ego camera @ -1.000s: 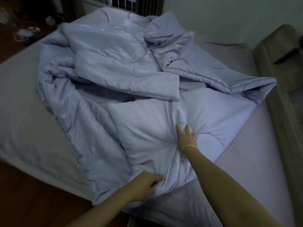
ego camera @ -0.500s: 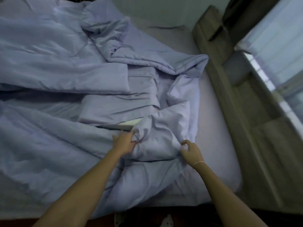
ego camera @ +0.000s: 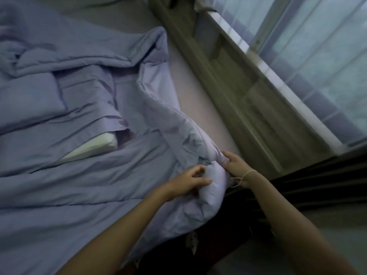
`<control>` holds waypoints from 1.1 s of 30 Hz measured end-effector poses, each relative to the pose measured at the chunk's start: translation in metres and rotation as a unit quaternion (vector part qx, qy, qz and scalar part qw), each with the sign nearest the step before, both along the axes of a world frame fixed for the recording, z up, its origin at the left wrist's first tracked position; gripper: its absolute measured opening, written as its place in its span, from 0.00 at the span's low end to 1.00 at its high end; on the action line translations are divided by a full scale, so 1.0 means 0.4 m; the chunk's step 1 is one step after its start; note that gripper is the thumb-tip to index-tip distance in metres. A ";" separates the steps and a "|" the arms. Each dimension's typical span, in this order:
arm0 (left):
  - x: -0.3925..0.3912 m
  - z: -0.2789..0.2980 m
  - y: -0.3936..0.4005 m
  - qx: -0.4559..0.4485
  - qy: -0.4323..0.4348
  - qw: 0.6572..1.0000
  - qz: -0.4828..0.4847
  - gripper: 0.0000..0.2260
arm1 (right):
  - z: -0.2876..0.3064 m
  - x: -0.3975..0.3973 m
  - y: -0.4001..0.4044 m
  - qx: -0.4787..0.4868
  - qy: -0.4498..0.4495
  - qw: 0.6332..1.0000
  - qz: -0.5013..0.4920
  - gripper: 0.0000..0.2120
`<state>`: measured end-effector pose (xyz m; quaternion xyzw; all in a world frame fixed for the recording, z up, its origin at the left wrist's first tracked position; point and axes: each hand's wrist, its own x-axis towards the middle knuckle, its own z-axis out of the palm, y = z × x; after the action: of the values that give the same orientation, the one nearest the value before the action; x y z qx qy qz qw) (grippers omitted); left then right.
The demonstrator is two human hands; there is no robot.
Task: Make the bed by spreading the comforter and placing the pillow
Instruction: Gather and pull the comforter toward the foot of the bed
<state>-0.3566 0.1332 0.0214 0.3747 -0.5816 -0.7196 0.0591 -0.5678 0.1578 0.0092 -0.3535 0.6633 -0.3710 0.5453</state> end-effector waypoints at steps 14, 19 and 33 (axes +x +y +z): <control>-0.298 -0.195 -0.051 -0.101 -0.168 0.981 0.000 0.23 | -0.173 -0.423 0.321 0.206 0.060 0.918 -0.333 0.05; -0.384 -0.275 -0.071 -0.272 -0.234 0.932 -0.058 0.22 | -0.237 -0.381 0.284 0.187 0.134 0.943 -0.238 0.14; -0.405 -0.499 -0.113 -0.536 -0.426 0.708 -0.173 0.27 | -0.506 -0.217 0.089 0.268 0.063 0.892 -0.359 0.11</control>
<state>-0.5186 0.0880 -0.1783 0.4397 -0.8874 -0.0490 -0.1297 -0.6546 0.1932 -0.1934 0.0458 0.8521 -0.3269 0.4062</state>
